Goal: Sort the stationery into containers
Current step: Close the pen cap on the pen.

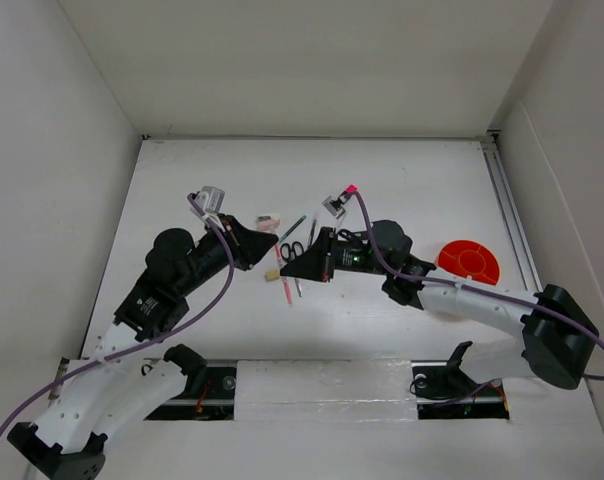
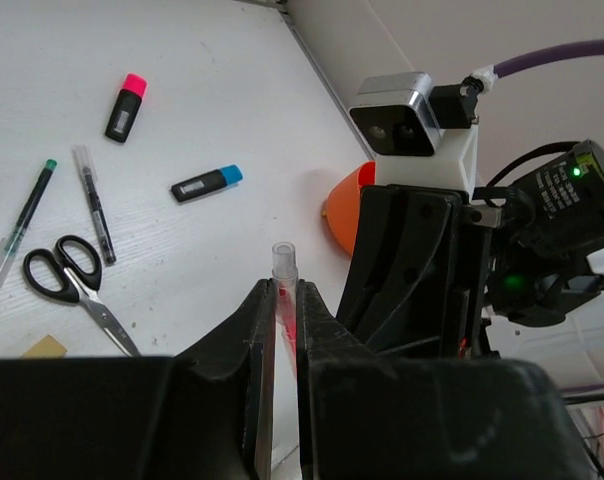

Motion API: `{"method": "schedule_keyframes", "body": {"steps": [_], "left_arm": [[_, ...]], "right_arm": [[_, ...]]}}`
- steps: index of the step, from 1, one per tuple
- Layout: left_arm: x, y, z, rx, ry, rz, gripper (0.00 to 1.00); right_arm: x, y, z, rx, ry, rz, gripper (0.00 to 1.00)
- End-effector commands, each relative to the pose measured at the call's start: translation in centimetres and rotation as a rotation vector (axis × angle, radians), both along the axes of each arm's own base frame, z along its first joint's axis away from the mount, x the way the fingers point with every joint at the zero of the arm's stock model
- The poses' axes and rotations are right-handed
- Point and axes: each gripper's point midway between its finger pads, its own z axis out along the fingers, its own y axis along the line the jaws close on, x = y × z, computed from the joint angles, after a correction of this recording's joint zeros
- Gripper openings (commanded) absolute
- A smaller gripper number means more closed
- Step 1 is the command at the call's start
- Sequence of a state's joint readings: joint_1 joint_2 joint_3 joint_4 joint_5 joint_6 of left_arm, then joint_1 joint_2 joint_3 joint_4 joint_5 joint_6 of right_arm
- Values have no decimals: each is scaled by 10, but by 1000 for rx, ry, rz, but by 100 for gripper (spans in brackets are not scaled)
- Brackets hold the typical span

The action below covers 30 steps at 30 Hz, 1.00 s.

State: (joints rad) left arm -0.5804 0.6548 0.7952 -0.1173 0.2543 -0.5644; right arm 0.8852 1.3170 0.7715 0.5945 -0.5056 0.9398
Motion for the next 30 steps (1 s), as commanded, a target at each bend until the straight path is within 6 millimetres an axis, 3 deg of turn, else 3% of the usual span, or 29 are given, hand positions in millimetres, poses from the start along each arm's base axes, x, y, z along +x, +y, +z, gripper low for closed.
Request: {"method": "schedule_keyframes", "body": {"steps": [1,8,14,20,22,30], "left_arm": [[-23,-13,-7,56,13,-160,0],[-36,-21,-5,21,13,-247,0],[-35,-24,-14,22,57,-251,0],[-31,-20,-25,32,83,-211,0],[-29,-18,-29,44,96,-189,0],[-29,-17,-33,44,96,-187,0]], "right_arm": [[25,-13,64,149,-103,-92,0],[32,-10,66,142,-139,-90,0],[34,-7,68,154,-156,-105,0],[46,-16,76,167,-176,-160,0],[53,-21,67,154,-161,-199,0],[49,-33,84,260,-128,-199,0]]}}
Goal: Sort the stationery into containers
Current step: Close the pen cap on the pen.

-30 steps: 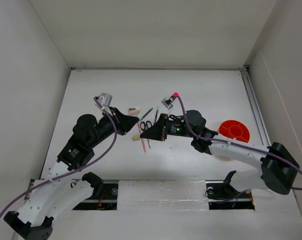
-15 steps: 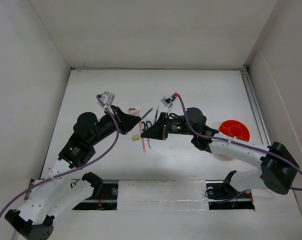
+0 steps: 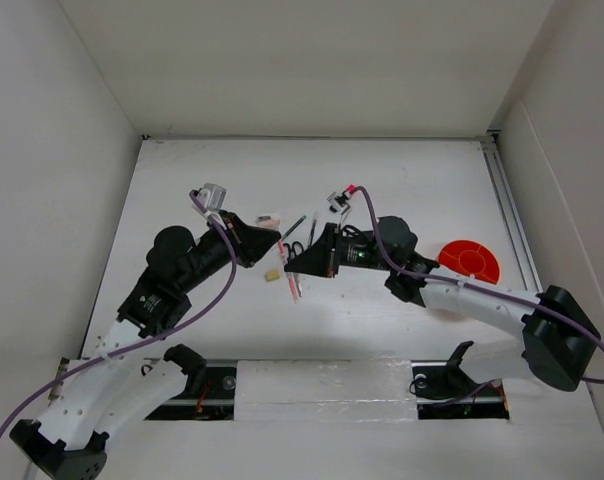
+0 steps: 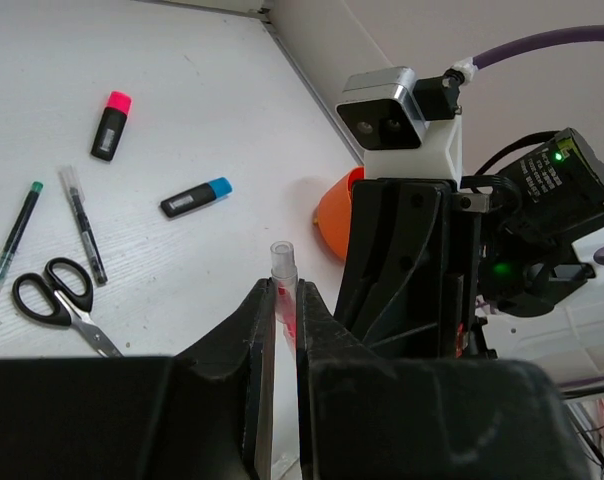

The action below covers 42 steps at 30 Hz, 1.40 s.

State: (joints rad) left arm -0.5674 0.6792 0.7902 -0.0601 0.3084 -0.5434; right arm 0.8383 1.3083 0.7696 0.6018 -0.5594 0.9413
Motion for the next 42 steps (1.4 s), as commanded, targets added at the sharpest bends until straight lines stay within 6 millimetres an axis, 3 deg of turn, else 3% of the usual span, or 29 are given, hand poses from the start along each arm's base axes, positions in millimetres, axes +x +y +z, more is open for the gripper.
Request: {"method": "schedule_keyframes", "body": {"steps": [1,6,12,18,20,23,29,34,42], "left_arm": [[-31,-10,-37,55,130,-143,0],[-29,-7,-44,56,146,-117,0],[-19,-5,-44,25,185,-47,0],[-5,-1,-31,-29,211,43,0],[-5,3,-20,-59,196,66,0],[-3,6,-19,-57,196,88,0],[-4,7,-19,-51,203,88,0],[-3,6,-10,-54,184,86,0],[-7,0,-19,-52,211,48,0]], "right_arm": [[43,-25,82,265,-115,-192,0],[36,-15,99,317,-110,-144,0],[36,-1,86,294,-121,-114,0],[37,12,71,245,-141,-79,0],[35,13,75,248,-159,-63,0],[36,13,68,212,-172,-71,0],[30,2,85,217,-221,-98,0],[30,-2,86,210,-233,-112,0],[22,-6,91,200,-263,-109,0]]}}
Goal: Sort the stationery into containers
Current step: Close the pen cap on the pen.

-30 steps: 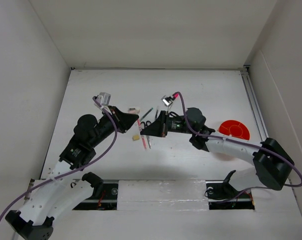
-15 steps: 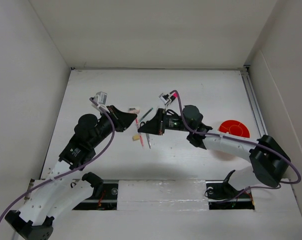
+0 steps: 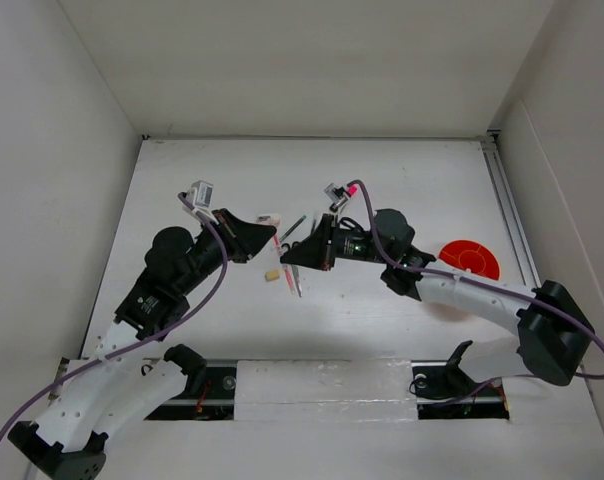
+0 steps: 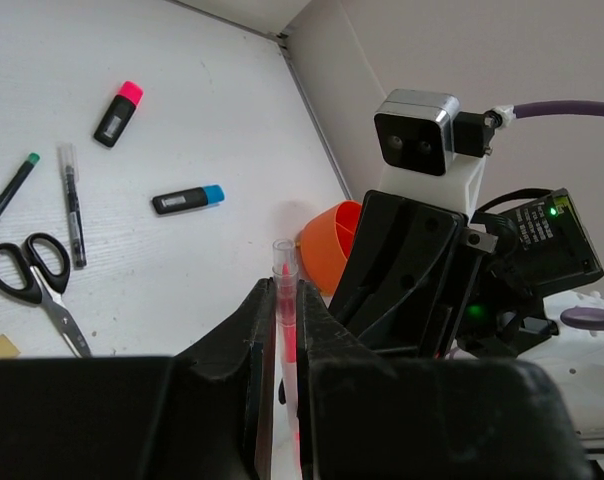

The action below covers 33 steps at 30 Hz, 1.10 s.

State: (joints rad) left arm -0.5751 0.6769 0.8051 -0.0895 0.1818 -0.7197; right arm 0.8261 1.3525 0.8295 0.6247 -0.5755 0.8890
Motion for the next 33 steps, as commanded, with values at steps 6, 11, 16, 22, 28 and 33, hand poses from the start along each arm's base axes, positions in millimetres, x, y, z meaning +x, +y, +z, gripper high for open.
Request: {"method": "schedule_keyframes", "body": {"steps": [6,11,16,22,28,33], "left_arm": [[-19,-8,-24,44,80,-94,0],[-21,-7,-24,43,79,-94,0],[-26,-7,-17,37,57,-114,0],[-29,-6,-7,45,11,-130,0],[-26,-5,-8,75,-4,-125,0],[-26,-5,-8,75,-4,-125,0]], "right_arm": [[8,-19,87,204,-194,-122,0],[2,-19,91,211,-210,-113,0],[-7,-17,90,213,-208,-94,0],[-11,-14,88,223,-193,-114,0],[-12,-12,87,228,-146,-147,0],[-9,-4,88,215,-156,-163,0]]}}
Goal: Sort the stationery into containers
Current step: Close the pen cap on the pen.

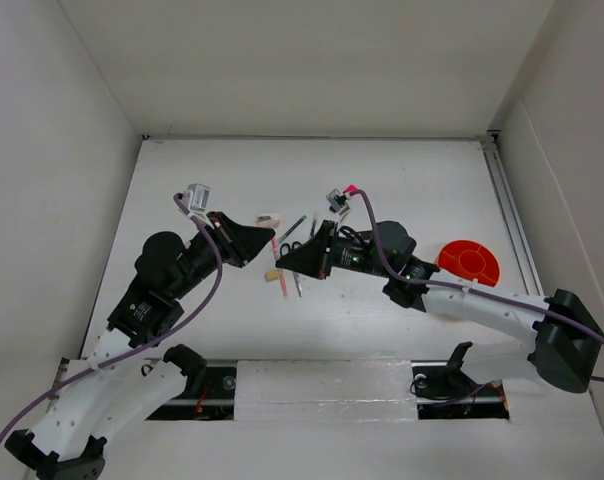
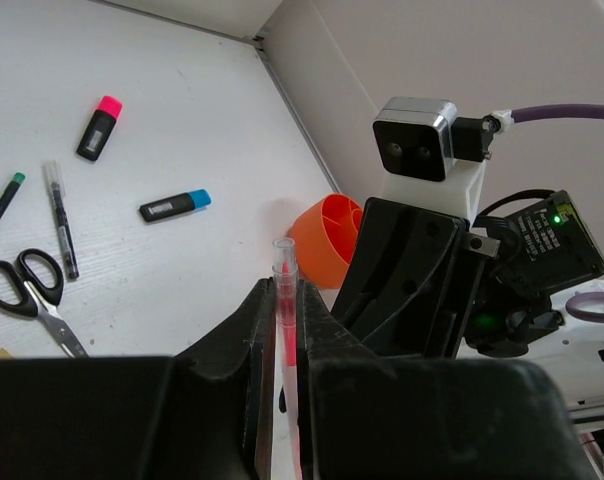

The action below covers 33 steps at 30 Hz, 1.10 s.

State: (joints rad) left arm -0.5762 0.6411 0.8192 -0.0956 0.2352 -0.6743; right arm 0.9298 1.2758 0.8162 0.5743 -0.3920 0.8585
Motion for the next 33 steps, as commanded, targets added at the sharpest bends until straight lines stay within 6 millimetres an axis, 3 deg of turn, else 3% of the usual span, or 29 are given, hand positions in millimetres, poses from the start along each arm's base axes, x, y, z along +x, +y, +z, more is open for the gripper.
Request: {"method": "schedule_keyframes", "body": {"steps": [1,9,17,22,26,33], "left_arm": [[-12,-4,-22,80,51,-66,0],[-13,-5,-29,96,62,-76,0],[-17,-6,-41,111,74,-96,0],[-19,-4,-40,112,59,-97,0],[-16,0,-43,120,65,-68,0],[-17,3,-13,71,2,-51,0]], "right_arm": [[10,-7,68,179,-141,-83,0],[17,0,64,165,-142,-94,0],[21,1,80,188,-169,-80,0],[27,0,77,181,-152,-78,0],[20,5,71,166,-162,-40,0],[15,10,45,131,-129,-7,0]]}}
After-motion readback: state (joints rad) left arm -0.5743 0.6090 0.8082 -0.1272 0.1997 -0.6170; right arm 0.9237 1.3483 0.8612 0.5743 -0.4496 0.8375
